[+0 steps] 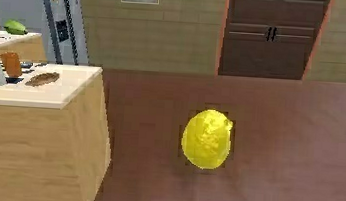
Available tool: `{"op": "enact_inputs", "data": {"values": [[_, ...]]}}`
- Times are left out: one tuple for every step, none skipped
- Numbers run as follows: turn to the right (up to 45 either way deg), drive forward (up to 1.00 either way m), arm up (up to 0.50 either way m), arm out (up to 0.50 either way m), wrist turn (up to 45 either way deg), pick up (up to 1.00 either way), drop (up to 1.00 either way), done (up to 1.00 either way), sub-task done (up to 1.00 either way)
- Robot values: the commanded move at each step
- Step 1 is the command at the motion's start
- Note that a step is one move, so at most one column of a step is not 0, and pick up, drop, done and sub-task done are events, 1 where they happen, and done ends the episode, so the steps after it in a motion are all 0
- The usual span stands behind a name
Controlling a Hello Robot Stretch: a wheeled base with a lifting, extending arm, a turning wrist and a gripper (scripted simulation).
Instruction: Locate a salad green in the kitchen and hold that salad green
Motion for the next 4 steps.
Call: {"op": "enact_inputs", "data": {"values": [[42.0, 0.00, 0.00, 0.00, 0.0, 0.00, 0.00, 0.00, 0.00], [0.0, 1.00, 0.00, 0.00, 0.0, 0.00, 0.00, 0.00, 0.00], [0.0, 0.70, 0.00, 0.00, 0.0, 0.00, 0.00, 0.00, 0.00], [-39.0, 0.00, 0.00, 0.00, 0.0, 0.00, 0.00, 0.00, 0.00]]}}
